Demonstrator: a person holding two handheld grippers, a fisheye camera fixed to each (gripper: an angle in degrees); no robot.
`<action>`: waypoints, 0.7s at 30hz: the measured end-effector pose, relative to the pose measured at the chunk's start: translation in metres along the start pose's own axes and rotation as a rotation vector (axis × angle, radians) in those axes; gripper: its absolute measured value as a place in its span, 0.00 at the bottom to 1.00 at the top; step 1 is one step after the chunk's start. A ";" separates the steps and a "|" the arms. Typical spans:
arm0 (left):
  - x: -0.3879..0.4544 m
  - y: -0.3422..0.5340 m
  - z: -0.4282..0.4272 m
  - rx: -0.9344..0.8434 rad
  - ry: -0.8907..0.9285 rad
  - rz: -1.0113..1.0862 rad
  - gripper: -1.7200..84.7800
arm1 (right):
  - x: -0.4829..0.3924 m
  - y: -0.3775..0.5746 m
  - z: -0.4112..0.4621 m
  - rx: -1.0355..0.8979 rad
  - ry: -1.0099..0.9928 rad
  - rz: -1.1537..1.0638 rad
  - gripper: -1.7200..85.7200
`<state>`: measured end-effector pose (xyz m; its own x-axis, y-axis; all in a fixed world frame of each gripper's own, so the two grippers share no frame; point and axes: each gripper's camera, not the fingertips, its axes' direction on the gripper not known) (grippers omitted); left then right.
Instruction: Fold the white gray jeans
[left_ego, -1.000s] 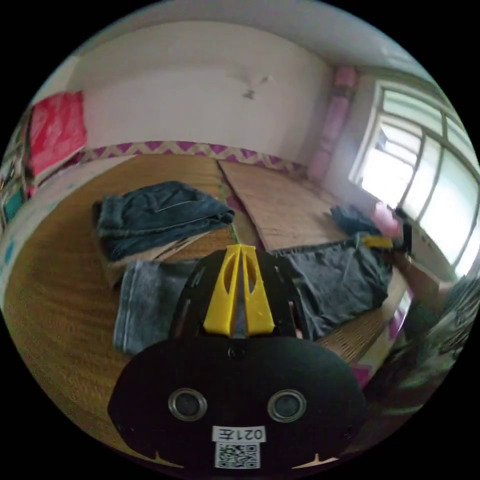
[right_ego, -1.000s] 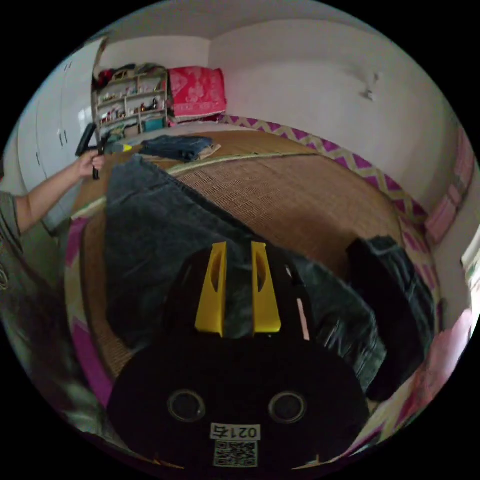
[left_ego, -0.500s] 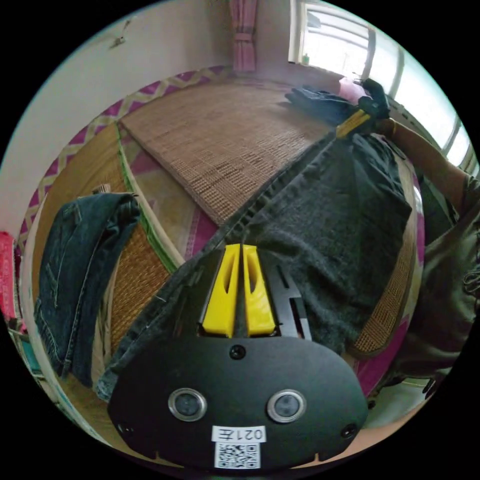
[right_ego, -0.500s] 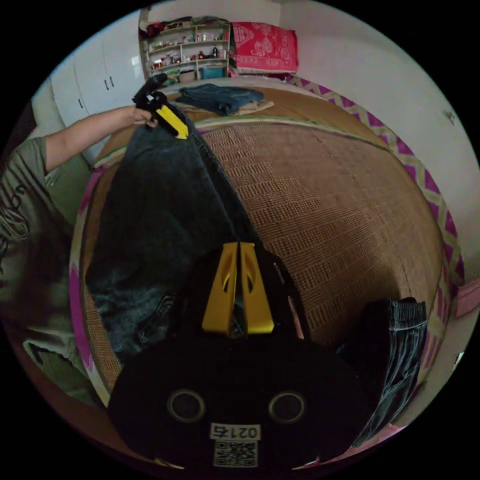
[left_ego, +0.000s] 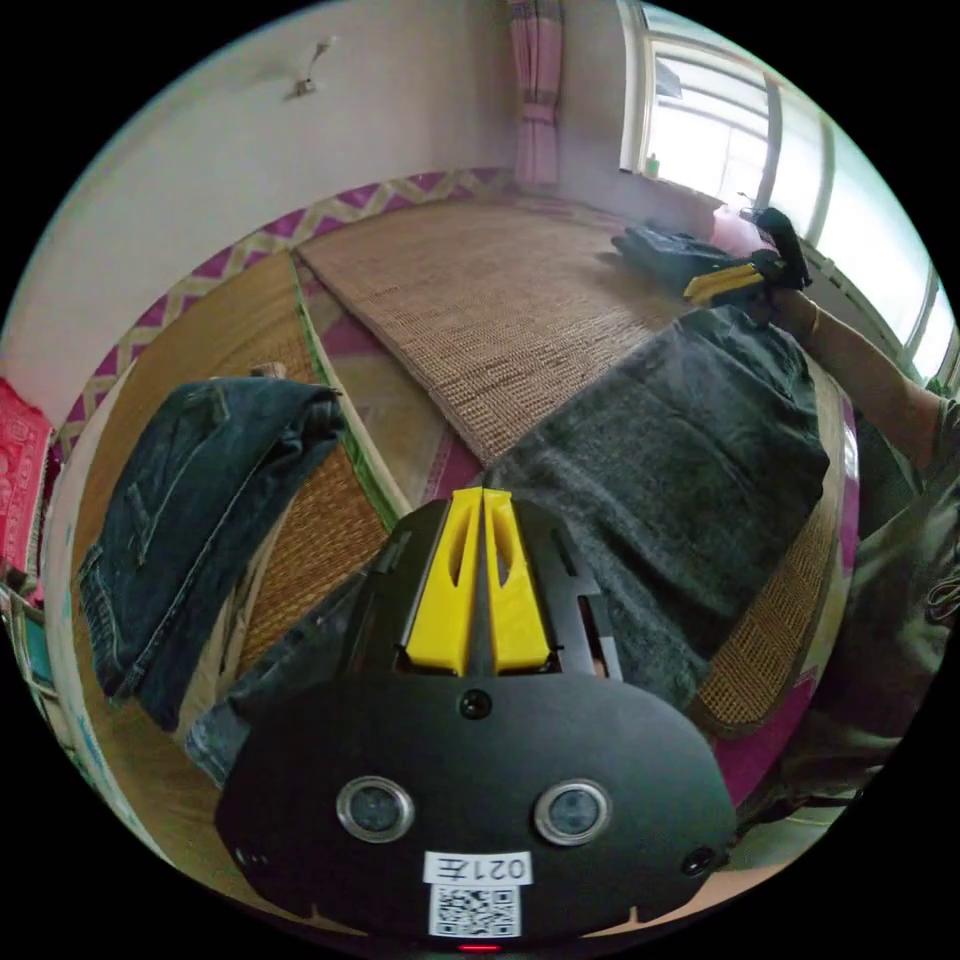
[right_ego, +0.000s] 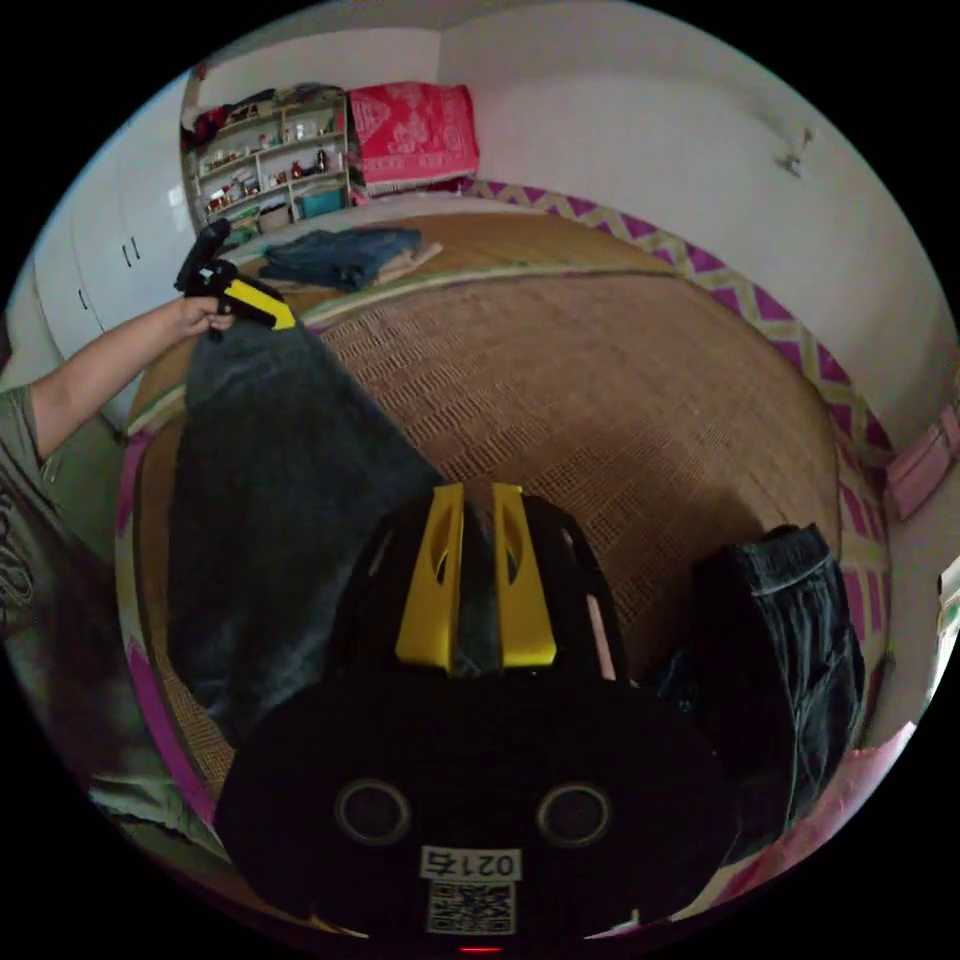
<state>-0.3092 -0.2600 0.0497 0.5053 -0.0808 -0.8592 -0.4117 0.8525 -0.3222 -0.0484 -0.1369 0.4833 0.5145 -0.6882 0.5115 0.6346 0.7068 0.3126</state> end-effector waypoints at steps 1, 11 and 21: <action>-0.004 0.010 -0.014 0.041 0.009 -0.030 0.01 | -0.019 0.005 -0.015 0.039 -0.033 -0.037 0.08; -0.025 0.180 -0.130 0.365 -0.101 -0.840 0.02 | -0.215 0.075 0.014 -0.109 0.114 -0.235 0.01; -0.088 0.266 -0.096 0.456 0.129 -1.341 0.18 | -0.141 0.071 -0.031 -0.129 -0.082 0.229 0.06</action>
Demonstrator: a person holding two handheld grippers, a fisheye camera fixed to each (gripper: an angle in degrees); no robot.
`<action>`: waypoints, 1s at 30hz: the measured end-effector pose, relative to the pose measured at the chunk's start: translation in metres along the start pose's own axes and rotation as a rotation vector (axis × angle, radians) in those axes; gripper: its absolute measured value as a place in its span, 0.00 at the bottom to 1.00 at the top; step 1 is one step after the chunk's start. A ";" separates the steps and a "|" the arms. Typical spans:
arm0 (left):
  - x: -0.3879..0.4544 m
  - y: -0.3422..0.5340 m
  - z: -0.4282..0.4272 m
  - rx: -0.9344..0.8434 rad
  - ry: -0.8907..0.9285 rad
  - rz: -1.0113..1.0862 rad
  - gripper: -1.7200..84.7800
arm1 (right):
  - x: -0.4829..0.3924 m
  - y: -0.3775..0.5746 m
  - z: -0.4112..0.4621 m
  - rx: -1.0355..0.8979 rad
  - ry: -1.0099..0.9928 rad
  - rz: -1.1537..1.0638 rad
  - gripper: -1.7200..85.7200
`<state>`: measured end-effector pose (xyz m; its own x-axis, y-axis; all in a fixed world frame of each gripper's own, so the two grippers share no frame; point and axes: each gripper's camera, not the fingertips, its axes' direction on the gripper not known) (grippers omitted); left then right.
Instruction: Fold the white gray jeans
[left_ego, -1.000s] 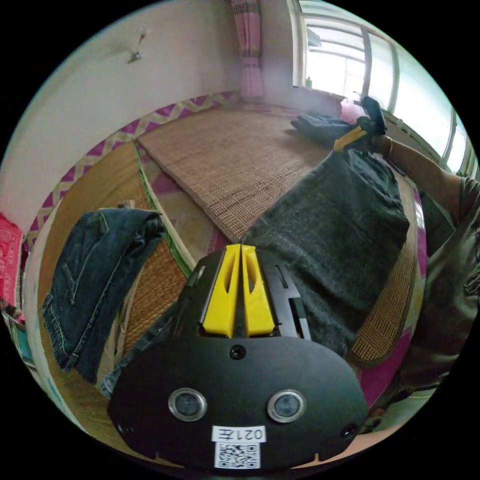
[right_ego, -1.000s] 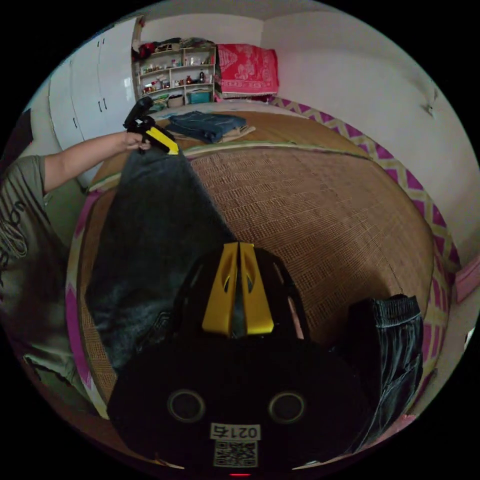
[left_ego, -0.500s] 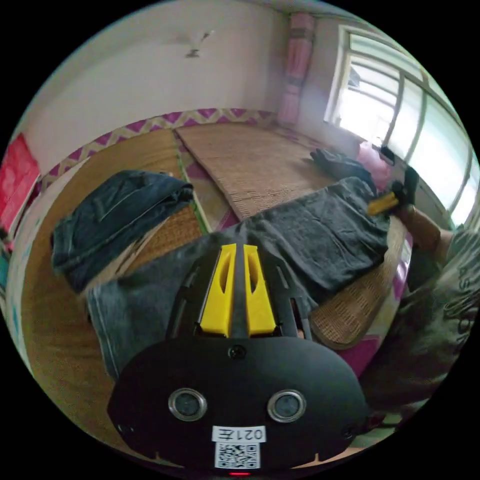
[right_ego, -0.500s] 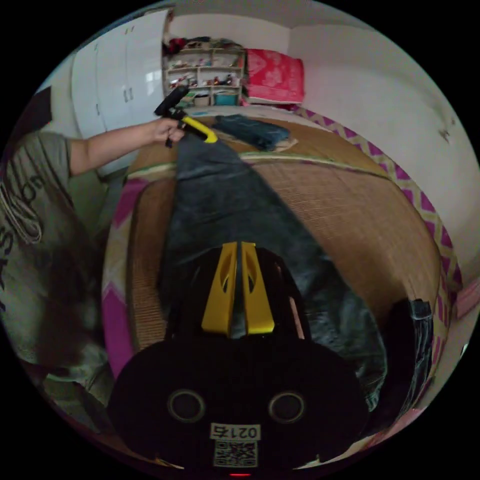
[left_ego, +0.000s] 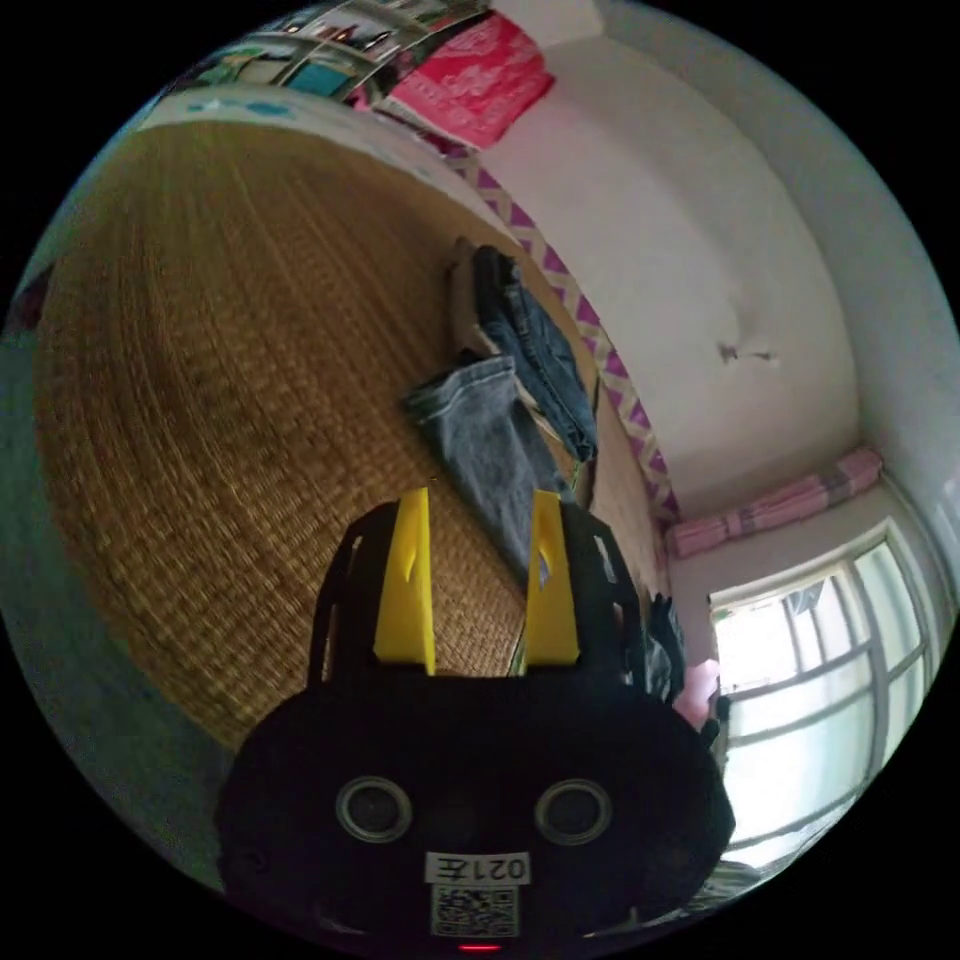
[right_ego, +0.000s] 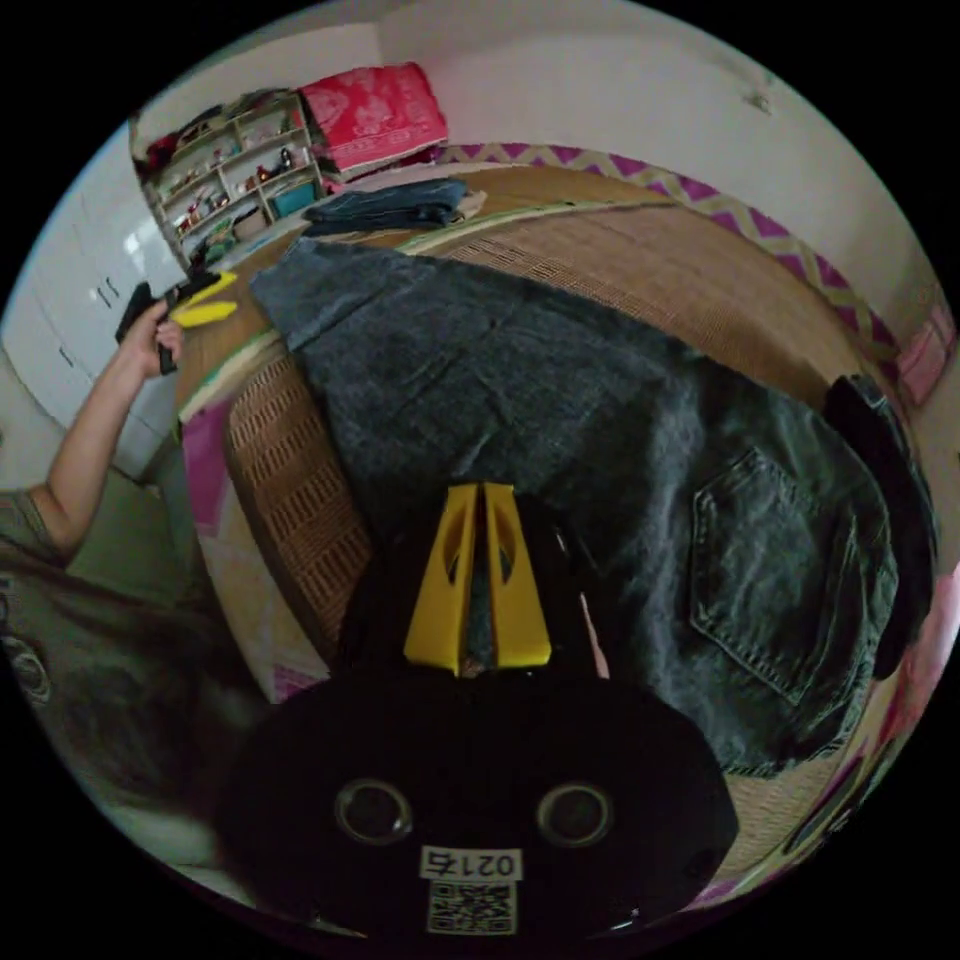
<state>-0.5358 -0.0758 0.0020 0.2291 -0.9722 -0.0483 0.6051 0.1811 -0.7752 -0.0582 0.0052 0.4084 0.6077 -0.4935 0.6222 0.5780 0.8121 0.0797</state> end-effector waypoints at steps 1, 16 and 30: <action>-0.005 -0.003 0.011 -0.014 0.018 -0.035 0.19 | 0.010 0.002 -0.010 0.010 -0.076 0.043 0.11; -0.058 -0.026 0.091 0.030 0.074 -0.042 0.02 | 0.106 0.124 -0.182 0.269 -0.317 0.347 0.14; 0.235 0.231 0.117 0.055 0.132 0.951 0.01 | 0.211 0.233 -0.267 0.402 -0.400 0.572 0.12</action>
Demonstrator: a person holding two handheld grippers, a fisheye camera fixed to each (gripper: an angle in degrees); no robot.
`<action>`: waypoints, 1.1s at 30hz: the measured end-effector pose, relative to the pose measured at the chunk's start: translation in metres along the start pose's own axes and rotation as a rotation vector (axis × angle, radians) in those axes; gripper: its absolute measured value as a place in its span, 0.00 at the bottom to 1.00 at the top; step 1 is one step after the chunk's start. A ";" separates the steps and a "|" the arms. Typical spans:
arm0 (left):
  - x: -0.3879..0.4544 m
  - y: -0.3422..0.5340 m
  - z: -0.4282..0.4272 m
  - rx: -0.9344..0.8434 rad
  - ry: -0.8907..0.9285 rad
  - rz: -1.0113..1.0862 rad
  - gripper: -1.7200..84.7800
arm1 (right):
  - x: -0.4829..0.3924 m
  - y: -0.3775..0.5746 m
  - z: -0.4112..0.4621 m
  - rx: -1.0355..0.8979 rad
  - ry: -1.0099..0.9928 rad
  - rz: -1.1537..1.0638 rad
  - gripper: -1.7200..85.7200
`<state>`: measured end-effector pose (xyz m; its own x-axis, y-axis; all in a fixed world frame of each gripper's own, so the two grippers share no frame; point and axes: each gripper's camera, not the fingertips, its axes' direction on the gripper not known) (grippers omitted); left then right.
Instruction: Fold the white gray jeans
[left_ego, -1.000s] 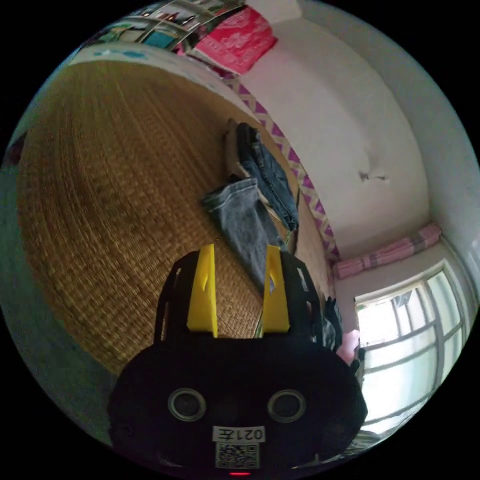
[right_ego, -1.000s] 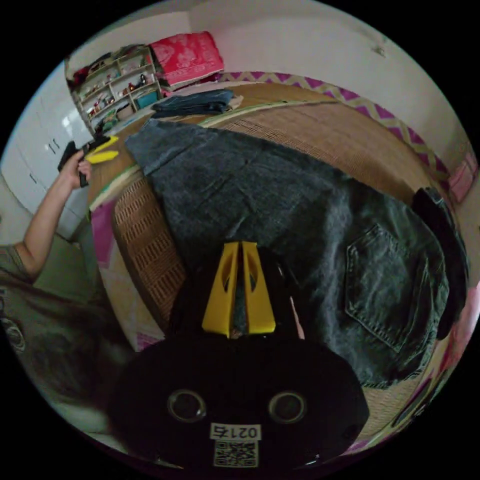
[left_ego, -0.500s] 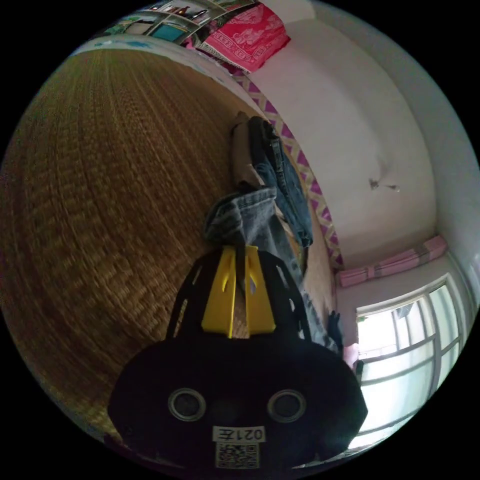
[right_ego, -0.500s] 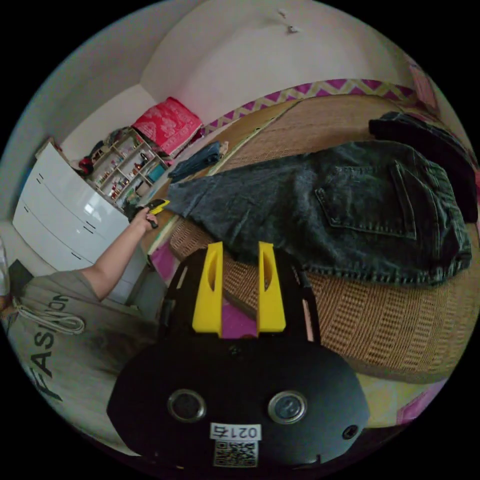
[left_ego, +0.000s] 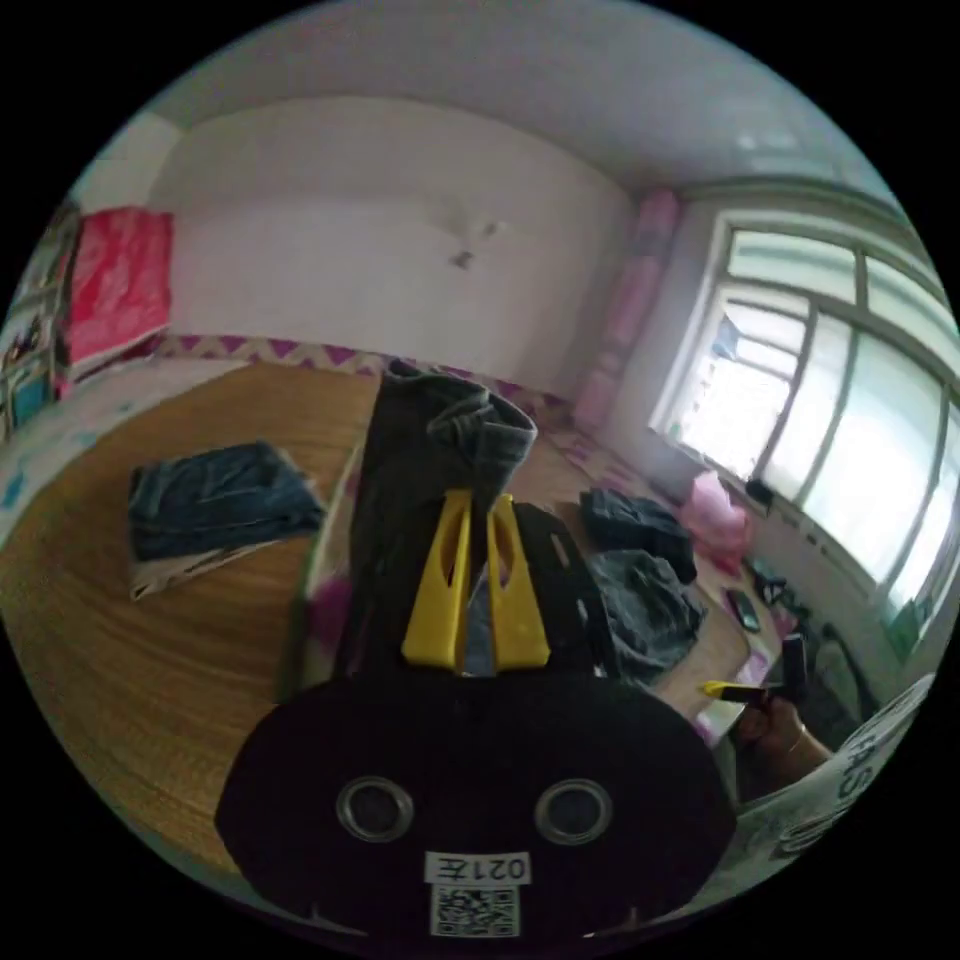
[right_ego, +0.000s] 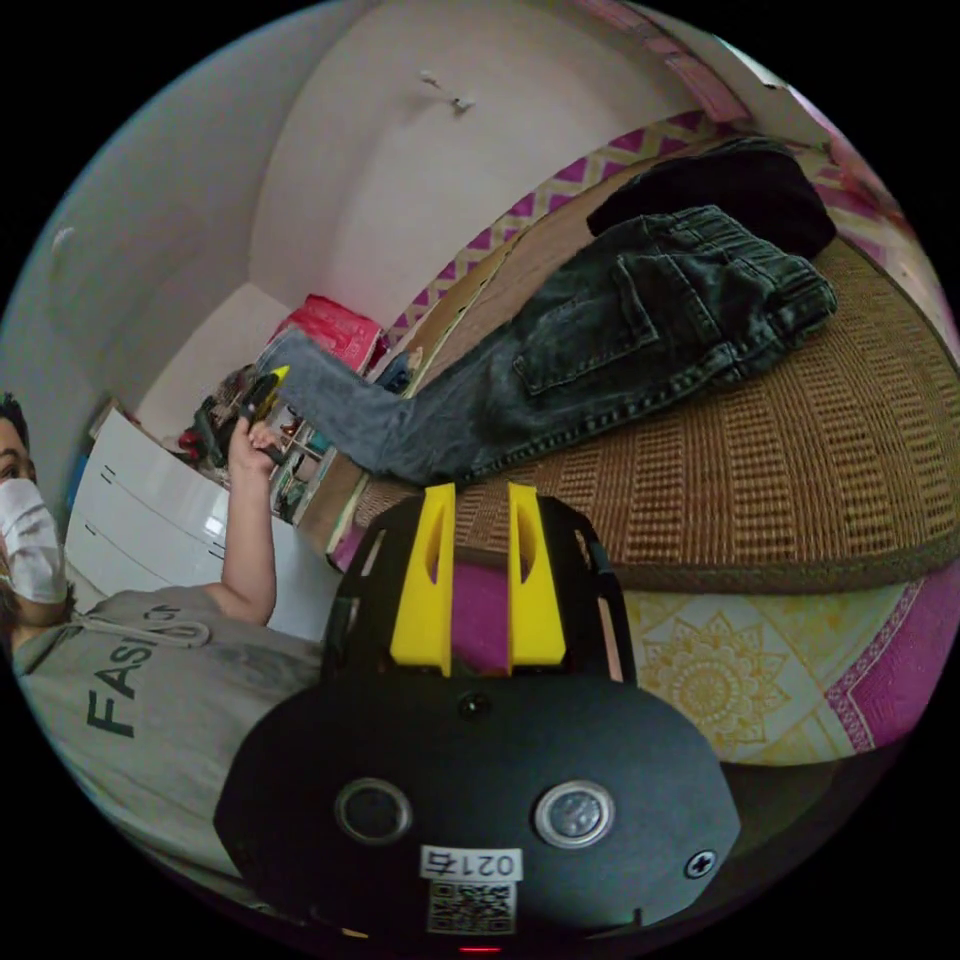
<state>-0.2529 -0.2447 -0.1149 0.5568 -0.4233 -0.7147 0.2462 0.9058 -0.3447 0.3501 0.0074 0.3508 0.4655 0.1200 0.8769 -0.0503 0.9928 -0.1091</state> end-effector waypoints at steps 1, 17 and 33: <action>0.034 0.012 0.033 -0.054 0.013 0.047 0.01 | 0.005 0.000 -0.006 0.007 -0.016 0.012 0.12; 0.143 0.216 0.235 -0.540 -0.102 0.368 0.08 | 0.051 -0.004 -0.085 0.153 -0.055 0.097 0.13; 0.029 0.258 0.144 -0.458 0.357 0.118 0.07 | 0.146 -0.088 -0.091 0.474 0.027 0.603 0.15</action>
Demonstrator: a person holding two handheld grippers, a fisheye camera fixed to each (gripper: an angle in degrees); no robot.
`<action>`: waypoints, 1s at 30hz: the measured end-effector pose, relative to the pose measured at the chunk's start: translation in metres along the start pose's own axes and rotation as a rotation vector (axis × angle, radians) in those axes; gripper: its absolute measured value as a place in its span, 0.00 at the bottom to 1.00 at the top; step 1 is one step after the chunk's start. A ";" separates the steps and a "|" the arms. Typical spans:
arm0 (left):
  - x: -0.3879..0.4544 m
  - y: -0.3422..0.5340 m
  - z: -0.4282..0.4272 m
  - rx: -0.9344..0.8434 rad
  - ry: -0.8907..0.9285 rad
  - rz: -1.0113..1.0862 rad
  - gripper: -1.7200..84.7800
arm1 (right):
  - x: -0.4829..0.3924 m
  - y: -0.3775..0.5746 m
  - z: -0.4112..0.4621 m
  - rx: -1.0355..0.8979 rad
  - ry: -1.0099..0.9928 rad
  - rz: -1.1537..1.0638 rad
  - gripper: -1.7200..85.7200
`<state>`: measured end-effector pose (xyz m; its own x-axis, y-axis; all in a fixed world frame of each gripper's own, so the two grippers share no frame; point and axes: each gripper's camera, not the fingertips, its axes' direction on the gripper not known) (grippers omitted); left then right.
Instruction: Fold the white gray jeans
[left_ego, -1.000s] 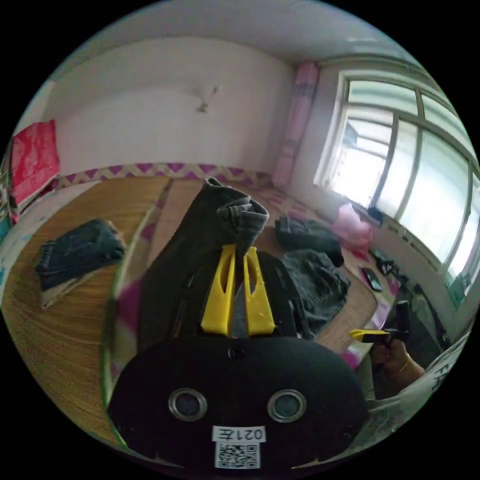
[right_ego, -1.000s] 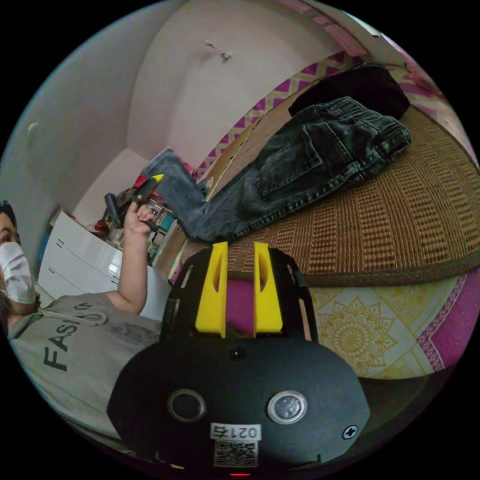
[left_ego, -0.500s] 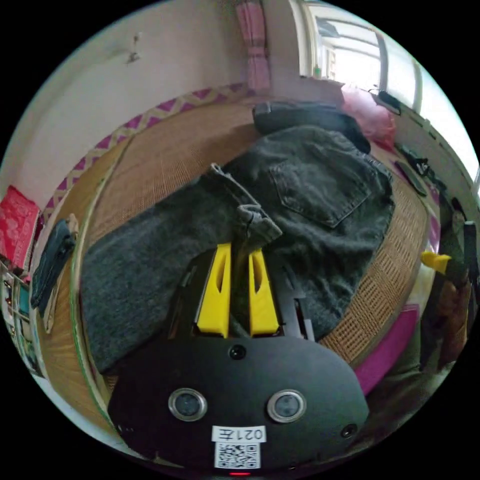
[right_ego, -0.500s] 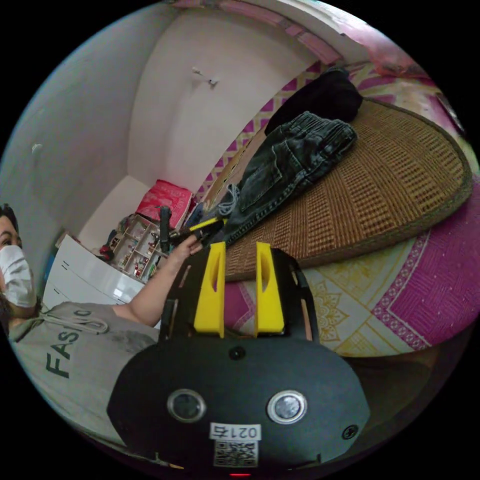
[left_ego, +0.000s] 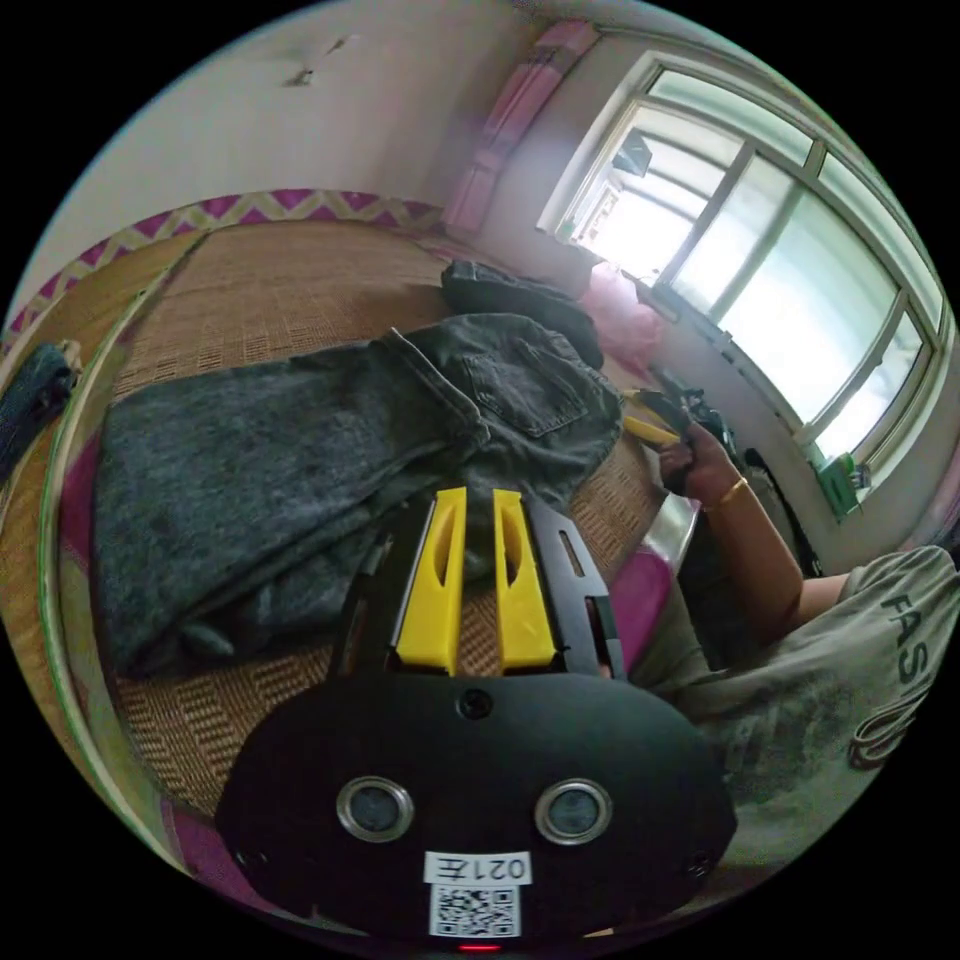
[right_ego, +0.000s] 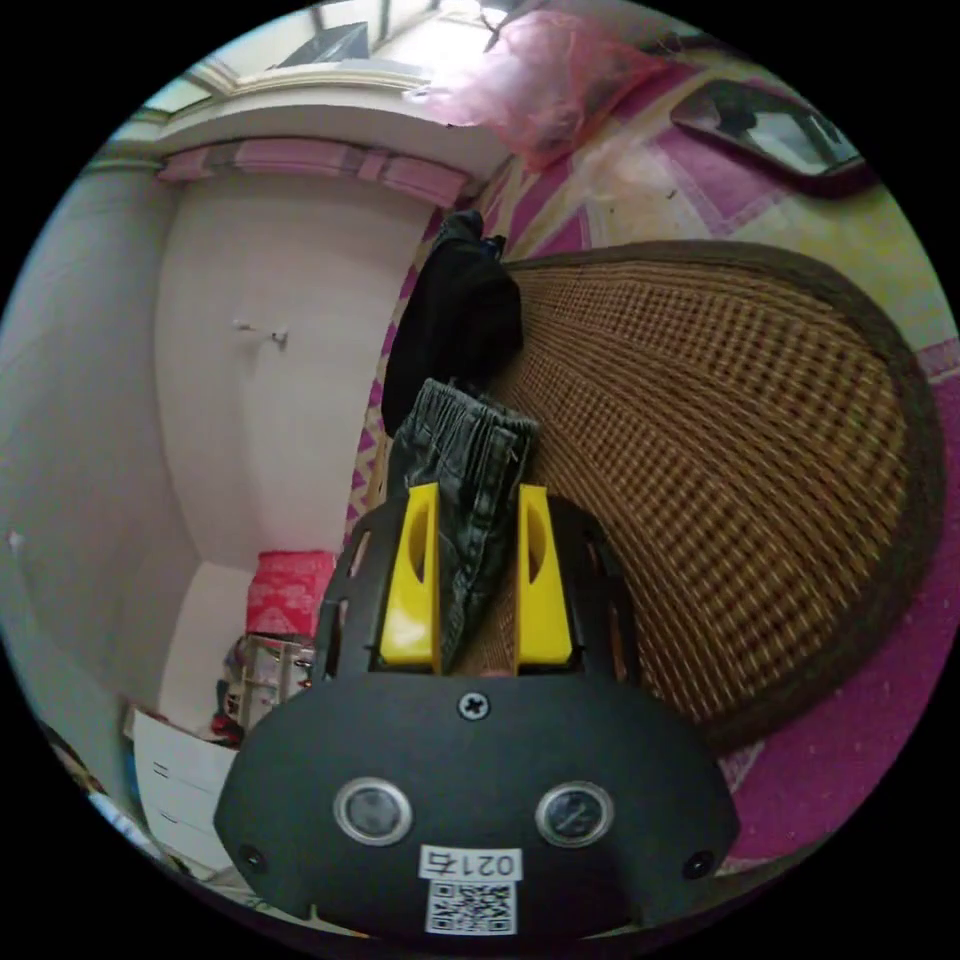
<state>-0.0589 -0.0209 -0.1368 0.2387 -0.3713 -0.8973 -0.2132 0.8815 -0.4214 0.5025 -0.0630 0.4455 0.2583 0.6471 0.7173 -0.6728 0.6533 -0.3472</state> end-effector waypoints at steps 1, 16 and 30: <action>-0.005 0.009 -0.010 0.025 0.001 -0.014 0.06 | 0.003 -0.003 0.008 -0.001 -0.013 0.028 0.15; -0.063 0.102 -0.116 0.208 0.024 -0.135 0.01 | -0.272 0.188 0.070 -0.016 -0.036 -0.803 0.07; -0.078 0.143 -0.182 0.276 -0.137 -0.273 0.01 | -0.287 0.599 0.391 -0.525 0.248 -1.420 0.07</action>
<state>-0.2806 0.0813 -0.1512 0.3789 -0.5764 -0.7240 0.1329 0.8081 -0.5738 -0.2463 -0.0109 0.2680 0.5972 -0.5989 0.5336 0.5208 0.7955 0.3099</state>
